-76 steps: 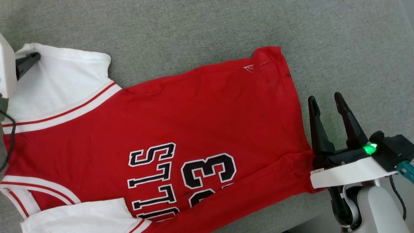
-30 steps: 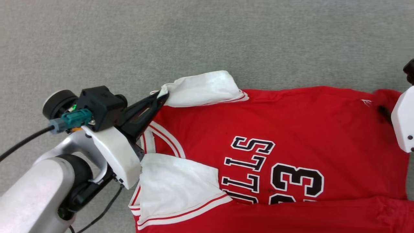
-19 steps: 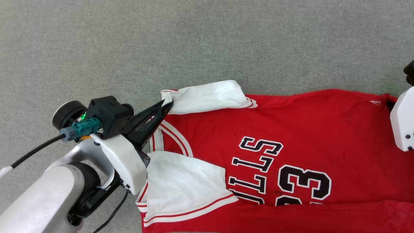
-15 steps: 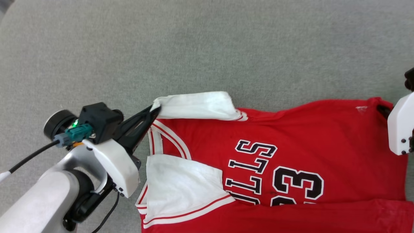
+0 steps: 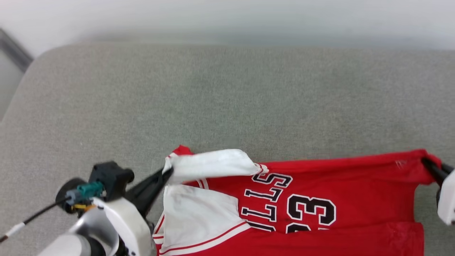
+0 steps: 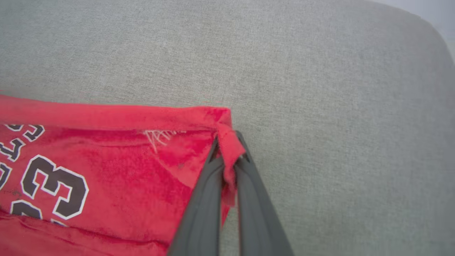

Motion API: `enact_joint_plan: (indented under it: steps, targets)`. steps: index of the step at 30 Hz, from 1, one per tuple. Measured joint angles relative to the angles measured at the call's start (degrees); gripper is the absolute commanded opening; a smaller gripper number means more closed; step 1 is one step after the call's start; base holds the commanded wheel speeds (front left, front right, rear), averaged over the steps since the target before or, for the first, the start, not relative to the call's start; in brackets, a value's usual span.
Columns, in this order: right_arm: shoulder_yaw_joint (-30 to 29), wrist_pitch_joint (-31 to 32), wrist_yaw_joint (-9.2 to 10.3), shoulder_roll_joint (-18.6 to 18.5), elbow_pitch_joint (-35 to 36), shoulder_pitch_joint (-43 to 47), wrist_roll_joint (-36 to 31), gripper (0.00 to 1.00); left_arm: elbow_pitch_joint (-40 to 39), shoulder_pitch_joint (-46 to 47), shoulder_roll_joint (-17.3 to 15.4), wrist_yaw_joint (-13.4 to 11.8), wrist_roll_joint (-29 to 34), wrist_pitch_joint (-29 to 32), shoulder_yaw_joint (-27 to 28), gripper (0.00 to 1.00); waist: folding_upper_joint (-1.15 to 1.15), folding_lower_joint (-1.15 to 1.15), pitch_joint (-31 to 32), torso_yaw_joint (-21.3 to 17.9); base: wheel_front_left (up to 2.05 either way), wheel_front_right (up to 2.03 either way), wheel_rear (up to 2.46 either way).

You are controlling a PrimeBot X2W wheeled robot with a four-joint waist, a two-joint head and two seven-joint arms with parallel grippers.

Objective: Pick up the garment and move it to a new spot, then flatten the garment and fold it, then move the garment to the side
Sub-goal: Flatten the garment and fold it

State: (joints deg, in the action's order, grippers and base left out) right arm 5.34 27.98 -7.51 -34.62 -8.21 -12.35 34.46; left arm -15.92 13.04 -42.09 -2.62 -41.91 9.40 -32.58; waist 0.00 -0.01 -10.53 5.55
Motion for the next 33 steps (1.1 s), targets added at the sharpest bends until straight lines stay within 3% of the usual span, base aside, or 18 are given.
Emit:
enact_joint_plan:
  steps: [7, 14, 23, 33]
  targets:
    - [-0.7, 0.4, 0.01, 1.7, 4.6, 9.5, -1.4, 0.00, 0.6, -6.1, -0.8, -1.4, -1.2, 0.1, -1.5, 0.00, 0.00, 0.00, 2.8, -0.7, 0.00, 0.00, 0.00]
    - [3.3, 0.0, 0.01, 1.5, 6.1, 13.1, -2.0, 0.00, 3.4, -9.0, -1.0, -0.6, -2.0, 0.0, -3.4, 0.00, 0.00, 0.00, 2.9, -1.0, 0.00, 0.00, 0.00]
    - [10.1, -2.4, 0.00, -3.7, 2.3, 13.7, -4.9, 0.00, 10.2, -8.8, -0.5, 1.1, 1.3, 1.5, -7.5, 0.00, 0.00, 0.00, 2.7, -0.6, 0.00, 0.00, 0.00]
    - [16.4, -6.4, 0.01, -4.1, -2.8, 11.3, -4.6, 0.00, 18.4, -6.8, 3.7, 3.1, 3.5, -0.3, -10.7, 0.00, 0.00, 0.00, 1.8, -0.5, 0.00, 0.00, 0.00]
